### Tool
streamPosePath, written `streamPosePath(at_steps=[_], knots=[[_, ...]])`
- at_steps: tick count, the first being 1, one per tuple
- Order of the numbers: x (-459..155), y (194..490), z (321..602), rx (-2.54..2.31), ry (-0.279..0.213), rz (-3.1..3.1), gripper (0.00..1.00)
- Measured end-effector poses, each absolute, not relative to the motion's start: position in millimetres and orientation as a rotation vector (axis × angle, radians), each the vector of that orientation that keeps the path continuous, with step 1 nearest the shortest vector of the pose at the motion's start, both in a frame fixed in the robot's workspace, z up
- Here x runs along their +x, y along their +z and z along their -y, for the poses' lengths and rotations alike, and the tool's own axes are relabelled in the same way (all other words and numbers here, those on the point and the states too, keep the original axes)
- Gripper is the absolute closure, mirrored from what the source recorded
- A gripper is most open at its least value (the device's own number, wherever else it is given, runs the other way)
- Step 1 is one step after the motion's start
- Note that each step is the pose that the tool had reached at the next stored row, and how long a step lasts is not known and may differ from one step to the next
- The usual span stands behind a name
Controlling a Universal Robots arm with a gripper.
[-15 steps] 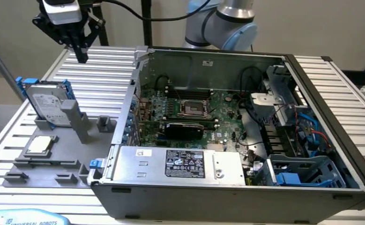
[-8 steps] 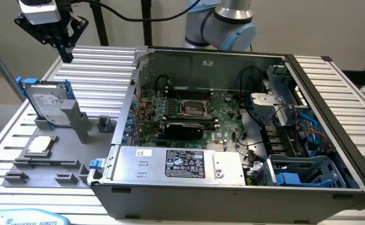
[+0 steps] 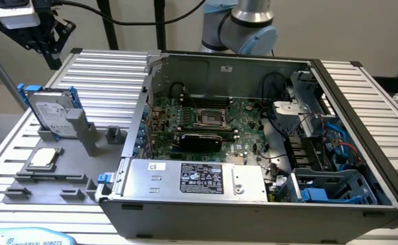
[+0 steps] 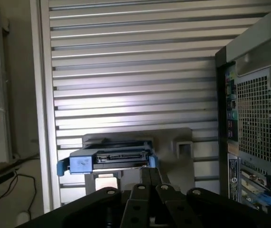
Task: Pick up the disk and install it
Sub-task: 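Reach for the disk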
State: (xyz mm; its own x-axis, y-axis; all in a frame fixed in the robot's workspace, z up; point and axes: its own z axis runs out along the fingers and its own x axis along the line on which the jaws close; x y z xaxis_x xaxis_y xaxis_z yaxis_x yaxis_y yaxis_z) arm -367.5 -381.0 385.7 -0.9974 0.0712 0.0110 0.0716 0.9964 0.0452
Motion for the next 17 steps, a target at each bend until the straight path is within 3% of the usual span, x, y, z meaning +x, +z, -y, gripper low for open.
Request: streamPosePath(at_steps=[17], knots=[[-435,374,381,-0.09,-0.047,3.123,0.89]])
